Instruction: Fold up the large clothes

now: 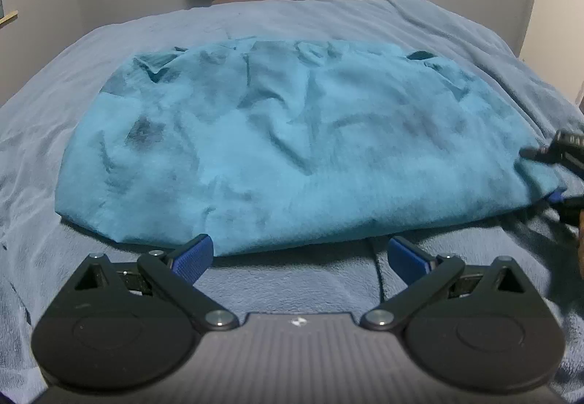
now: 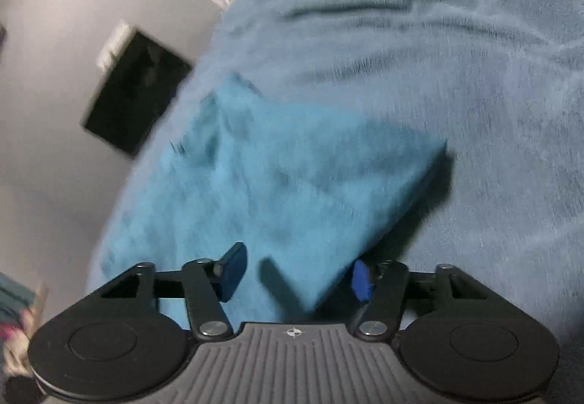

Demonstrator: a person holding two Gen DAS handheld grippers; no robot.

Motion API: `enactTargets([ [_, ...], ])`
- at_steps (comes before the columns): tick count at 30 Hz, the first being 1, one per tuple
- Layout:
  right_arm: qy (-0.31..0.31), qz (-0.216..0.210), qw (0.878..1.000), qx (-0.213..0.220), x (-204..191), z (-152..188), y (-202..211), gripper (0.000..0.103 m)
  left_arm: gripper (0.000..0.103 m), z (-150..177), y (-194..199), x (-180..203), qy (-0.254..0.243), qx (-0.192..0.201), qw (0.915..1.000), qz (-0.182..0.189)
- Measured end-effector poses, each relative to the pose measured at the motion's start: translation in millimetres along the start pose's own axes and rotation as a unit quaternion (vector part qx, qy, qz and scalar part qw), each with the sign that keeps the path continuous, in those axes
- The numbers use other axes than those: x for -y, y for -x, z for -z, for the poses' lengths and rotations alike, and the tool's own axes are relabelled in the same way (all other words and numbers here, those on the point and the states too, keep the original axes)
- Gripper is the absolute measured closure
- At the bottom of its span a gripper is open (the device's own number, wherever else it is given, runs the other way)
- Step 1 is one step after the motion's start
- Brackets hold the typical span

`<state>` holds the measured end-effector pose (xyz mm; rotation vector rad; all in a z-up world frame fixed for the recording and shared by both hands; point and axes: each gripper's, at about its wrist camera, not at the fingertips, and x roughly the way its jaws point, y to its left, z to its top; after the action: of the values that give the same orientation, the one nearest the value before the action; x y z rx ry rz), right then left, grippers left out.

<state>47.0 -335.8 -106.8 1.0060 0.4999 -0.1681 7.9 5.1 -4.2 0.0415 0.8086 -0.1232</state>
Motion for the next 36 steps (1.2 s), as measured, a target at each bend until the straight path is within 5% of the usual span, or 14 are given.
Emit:
enactTargets([
  [4, -0.104, 0.003, 0.994, -0.016, 25, -3, -21, 0.041, 0.0, 0, 0, 2, -0.005, 0.001, 1.0, -0.001],
  [7, -0.092, -0.043, 0.995, -0.013, 13, -3, -22, 0.042, 0.0, 0, -2, 2, -0.005, -0.001, 1.0, 0.0],
  [9, -0.064, -0.072, 0.995, -0.011, -5, -5, -16, 0.056, 0.0, -1, -7, 2, -0.009, -0.003, 1.0, 0.0],
  [10, -0.036, -0.074, 0.997, -0.006, -16, -8, -12, 0.082, 0.0, -2, -9, 4, -0.011, -0.002, 0.9999, -0.003],
  [11, -0.005, -0.075, 0.997, 0.004, -27, -12, -6, 0.096, 0.0, -3, -11, 5, -0.015, 0.0, 0.9999, -0.006],
  [16, 0.018, -0.084, 0.995, 0.042, -37, -37, 21, 0.1, 0.0, -2, -19, 20, -0.045, 0.009, 0.9988, -0.016],
  [20, -0.006, -0.052, 0.996, 0.074, -21, -61, 34, 0.1, 0.0, -2, -15, 27, -0.056, 0.026, 0.998, -0.011],
  [24, -0.033, -0.014, 0.998, 0.056, -5, -62, 15, 0.098, 0.0, -19, -13, 39, -0.065, 0.072, 0.9953, -0.008],
  [27, -0.01, -0.003, 0.998, 0.064, -4, -53, 14, 0.088, 0.0, -37, -24, 56, -0.083, 0.112, 0.9903, 0.003],
  [28, -0.01, -0.007, 0.998, 0.067, -5, -51, 12, 0.077, 0.0, -43, -32, 62, -0.091, 0.117, 0.989, -0.003],
  [29, -0.014, -0.013, 0.998, 0.068, -4, -50, 12, 0.061, 0.0, -47, -43, 66, -0.099, 0.117, 0.9881, -0.011],
  [31, -0.021, -0.019, 0.997, 0.065, 1, -47, 7, 0.048, 0.0, -49, -69, 75, -0.112, 0.108, 0.9873, -0.031],
  [36, -0.047, -0.039, 0.997, 0.039, 9, -42, -12, 0.052, 0.0, -40, -119, 75, -0.109, 0.065, 0.9912, -0.038],
])
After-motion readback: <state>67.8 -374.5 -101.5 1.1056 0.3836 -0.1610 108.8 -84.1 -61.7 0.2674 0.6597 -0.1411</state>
